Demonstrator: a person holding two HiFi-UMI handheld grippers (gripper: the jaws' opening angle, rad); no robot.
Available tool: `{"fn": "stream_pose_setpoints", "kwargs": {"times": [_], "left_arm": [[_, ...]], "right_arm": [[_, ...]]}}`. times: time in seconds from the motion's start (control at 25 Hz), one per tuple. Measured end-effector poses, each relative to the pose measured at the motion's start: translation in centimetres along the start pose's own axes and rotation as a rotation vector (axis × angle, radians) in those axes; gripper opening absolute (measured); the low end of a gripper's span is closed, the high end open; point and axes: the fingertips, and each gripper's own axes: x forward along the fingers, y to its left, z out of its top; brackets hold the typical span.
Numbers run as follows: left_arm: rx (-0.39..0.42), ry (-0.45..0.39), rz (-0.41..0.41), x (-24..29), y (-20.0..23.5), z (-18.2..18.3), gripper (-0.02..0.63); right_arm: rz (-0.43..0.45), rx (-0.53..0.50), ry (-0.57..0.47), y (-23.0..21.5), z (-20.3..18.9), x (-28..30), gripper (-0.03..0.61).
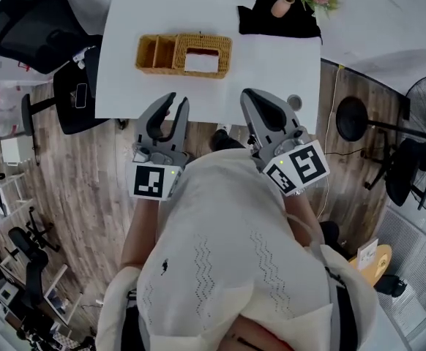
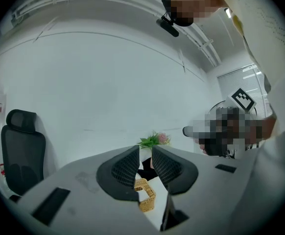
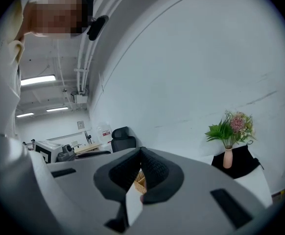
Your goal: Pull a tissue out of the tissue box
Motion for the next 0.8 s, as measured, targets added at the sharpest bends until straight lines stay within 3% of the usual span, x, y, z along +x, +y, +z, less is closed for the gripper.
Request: {"fn": "stream_pose_setpoints", "kwargs": {"times": [0.4,0.8], "left_arm": [[0.028,0.043,0.043,3.0,-0.5,-1.6,0.083],[0.063,0.113,-0.007,4.9,-0.2,-3.3,0.083]], "right_arm": [[0.068,-0.021,0.024,-3.6,0.4,0.6,0.002],[0.029,0.004,0.016,-4.8,0.6,0.2,0.002]]}}
